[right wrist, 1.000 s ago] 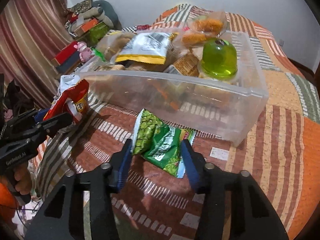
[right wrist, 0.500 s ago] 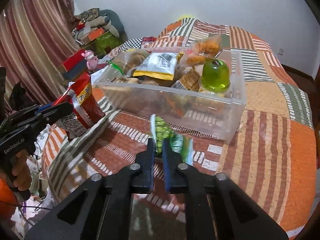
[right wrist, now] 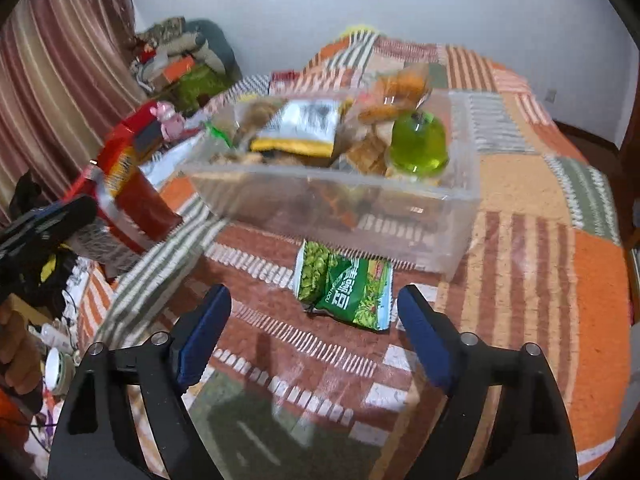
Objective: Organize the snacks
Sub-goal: 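Lift the red chip bag with the left tool while the right tool grasps and lifts the green pea bag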
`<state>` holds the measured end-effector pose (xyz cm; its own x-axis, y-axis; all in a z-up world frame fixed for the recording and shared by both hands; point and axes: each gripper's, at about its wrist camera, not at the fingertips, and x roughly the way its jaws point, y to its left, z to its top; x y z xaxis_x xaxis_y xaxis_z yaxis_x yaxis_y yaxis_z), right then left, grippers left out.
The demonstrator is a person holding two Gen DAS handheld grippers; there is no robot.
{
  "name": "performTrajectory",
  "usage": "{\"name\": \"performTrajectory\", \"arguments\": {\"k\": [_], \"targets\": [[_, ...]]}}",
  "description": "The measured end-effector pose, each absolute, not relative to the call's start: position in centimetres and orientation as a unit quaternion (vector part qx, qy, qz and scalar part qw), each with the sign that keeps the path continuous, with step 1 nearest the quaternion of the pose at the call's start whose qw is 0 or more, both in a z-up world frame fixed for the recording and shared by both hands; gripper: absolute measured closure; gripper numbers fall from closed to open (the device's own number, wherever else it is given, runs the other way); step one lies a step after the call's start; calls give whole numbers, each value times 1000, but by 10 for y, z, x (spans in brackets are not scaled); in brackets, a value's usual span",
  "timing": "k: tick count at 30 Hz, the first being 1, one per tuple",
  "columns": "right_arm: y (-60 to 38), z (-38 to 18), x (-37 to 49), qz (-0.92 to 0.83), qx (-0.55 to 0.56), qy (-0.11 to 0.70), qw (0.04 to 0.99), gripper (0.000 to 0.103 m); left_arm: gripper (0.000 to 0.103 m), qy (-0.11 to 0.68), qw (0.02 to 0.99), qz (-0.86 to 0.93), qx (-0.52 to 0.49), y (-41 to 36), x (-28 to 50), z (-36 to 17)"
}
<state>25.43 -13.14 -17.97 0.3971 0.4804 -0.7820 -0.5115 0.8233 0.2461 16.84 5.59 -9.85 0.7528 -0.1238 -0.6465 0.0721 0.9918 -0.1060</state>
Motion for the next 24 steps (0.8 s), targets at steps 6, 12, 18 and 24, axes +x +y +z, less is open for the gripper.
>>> {"name": "performTrajectory", "arguments": {"k": [6, 12, 18, 24], "targets": [[-111, -204, 275, 298, -33, 490, 818, 15, 85, 356, 932, -54, -43, 58, 174, -106], [-116, -202, 283, 299, -19, 490, 819, 46, 85, 362, 929, -54, -51, 59, 180, -112], [-127, -199, 274, 309, -8, 482, 820, 59, 85, 361, 930, -53, -52, 60, 179, -112], [-136, -182, 251, 313, -30, 450, 836, 60, 85, 345, 936, -52, -55, 61, 179, -102]]}}
